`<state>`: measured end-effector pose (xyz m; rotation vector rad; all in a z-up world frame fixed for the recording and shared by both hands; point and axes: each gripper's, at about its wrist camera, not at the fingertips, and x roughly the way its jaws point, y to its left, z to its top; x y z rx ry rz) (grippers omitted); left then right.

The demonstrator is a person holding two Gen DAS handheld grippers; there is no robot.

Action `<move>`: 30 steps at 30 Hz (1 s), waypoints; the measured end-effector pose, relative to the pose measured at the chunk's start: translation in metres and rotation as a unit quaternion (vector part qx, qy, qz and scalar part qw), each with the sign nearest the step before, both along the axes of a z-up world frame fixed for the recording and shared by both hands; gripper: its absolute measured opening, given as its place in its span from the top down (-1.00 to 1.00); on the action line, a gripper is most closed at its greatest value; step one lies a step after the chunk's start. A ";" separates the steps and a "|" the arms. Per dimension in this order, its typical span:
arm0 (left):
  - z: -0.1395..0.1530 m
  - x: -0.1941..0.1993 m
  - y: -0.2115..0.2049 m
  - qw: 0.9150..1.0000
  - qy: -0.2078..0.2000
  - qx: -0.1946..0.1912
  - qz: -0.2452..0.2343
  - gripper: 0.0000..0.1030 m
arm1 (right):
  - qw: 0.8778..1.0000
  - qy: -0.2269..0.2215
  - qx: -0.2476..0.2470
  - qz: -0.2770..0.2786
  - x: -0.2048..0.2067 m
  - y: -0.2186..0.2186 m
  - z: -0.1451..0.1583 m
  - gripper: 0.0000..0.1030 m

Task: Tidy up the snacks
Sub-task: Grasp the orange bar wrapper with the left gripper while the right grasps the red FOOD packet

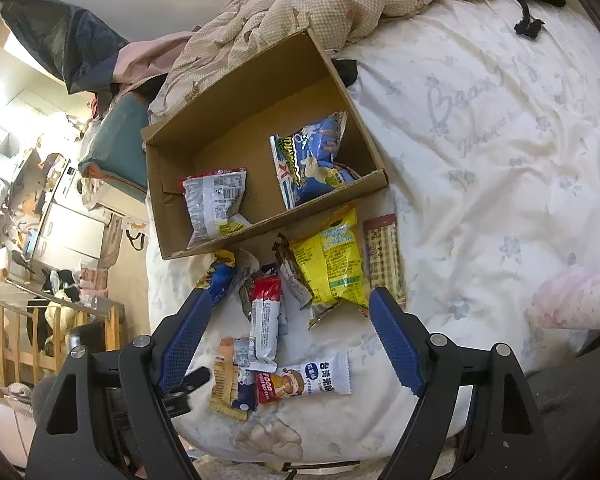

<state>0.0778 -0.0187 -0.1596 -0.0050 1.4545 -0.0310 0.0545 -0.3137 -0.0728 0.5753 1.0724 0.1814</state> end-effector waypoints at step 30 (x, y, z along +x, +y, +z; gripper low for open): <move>0.027 -0.015 -0.003 0.999 -0.019 -0.049 -0.012 0.59 | 0.976 0.213 0.033 0.042 -0.006 0.031 -0.090 -0.62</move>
